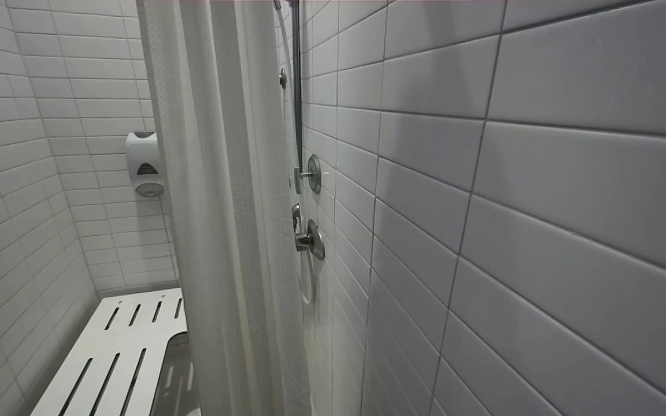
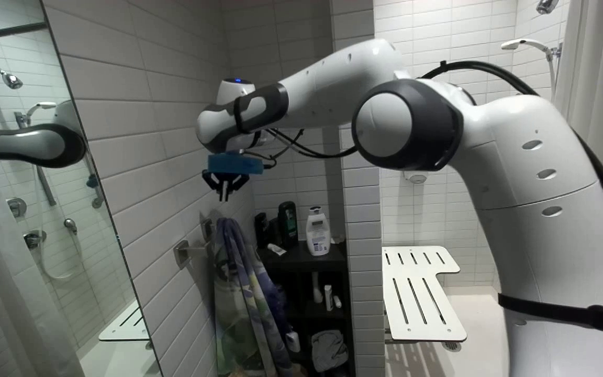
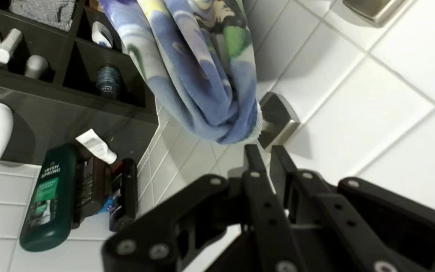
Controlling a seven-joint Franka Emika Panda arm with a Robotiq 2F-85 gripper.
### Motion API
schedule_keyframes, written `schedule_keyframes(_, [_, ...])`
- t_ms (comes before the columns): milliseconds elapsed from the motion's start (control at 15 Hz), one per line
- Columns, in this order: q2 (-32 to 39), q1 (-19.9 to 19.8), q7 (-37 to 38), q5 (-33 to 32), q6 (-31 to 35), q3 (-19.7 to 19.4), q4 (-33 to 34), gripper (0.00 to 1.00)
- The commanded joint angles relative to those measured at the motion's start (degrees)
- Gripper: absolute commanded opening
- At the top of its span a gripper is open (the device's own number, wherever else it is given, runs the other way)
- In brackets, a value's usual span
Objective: Move the bathing towel from the left hanger onto the right hanger
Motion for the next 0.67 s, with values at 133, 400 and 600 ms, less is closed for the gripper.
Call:
schedule_keyframes(133, [-7.23,-0.47,0.26,0.77,-2.87,0.03,-4.39,0.04])
schedule_keyframes(400, [-9.83,-0.92,0.47,2.26,-4.10,-0.11,-9.01,0.45])
schedule_keyframes(600, [-10.99,-2.47,0.66,2.63,-4.03,1.25,-12.55,0.64])
